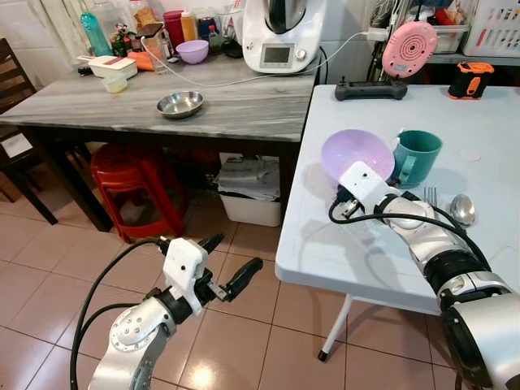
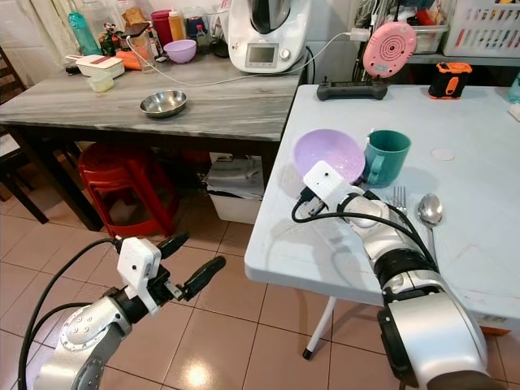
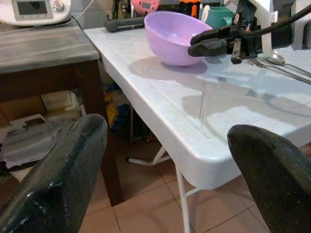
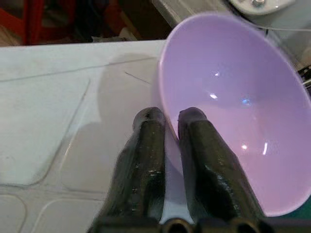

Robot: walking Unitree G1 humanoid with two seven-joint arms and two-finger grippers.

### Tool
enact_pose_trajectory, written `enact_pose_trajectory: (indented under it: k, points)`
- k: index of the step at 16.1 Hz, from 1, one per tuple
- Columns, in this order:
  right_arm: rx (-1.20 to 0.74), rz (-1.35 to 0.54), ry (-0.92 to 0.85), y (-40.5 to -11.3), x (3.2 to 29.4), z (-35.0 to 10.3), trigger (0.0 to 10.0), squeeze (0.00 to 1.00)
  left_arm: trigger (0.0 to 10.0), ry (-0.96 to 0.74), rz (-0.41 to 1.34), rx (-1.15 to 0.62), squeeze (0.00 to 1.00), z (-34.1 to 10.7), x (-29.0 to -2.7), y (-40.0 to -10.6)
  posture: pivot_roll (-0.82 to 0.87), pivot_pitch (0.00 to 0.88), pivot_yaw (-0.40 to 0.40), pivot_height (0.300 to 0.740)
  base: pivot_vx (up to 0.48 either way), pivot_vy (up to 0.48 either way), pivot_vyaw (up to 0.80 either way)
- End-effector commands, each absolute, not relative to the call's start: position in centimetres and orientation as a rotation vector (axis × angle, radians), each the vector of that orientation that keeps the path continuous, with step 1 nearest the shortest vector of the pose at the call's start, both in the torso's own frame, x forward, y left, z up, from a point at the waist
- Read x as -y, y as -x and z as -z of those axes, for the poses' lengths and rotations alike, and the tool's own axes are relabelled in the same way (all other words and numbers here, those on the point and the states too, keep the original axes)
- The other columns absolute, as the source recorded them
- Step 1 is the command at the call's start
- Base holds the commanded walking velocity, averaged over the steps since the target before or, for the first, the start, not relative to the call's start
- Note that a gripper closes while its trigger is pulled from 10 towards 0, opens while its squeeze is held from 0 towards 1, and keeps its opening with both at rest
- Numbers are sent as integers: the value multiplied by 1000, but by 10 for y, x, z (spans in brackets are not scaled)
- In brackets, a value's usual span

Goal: Setting the table

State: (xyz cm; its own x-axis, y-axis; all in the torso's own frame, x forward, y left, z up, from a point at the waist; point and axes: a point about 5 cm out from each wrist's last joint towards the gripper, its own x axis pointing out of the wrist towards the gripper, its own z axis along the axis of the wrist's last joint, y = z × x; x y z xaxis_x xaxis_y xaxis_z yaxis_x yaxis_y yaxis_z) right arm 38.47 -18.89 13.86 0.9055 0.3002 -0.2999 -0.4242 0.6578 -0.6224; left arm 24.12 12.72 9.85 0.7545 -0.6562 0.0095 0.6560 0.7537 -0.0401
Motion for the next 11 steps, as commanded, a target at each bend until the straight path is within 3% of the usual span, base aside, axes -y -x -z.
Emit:
enact_pose_trajectory:
  k: [1, 8, 9, 10, 11]
  points:
    - [-145, -418, 751, -387, 184, -144, 0, 0, 10000, 29, 700, -2, 0, -99, -131, -244, -25, 0, 103, 740, 0, 0, 0]
    - [-78, -441, 719, -385, 178, -147, 0, 0, 10000, 20, 691, 4, 0, -98, -128, -248, -30, 0, 103, 740, 0, 0, 0]
    - [-30, -442, 694, -384, 173, -151, 7137, 604, 10000, 16, 657, 3, 0, -98, -131, -250, -30, 0, 101, 740, 0, 0, 0]
    - [30, -438, 657, -383, 167, -156, 10000, 1000, 10000, 17, 623, 0, 0, -99, -133, -254, -31, 0, 100, 740, 0, 0, 0]
    - [50, -433, 647, -382, 165, -158, 10000, 1000, 10000, 17, 620, 1, 0, -99, -133, -254, -31, 0, 100, 740, 0, 0, 0]
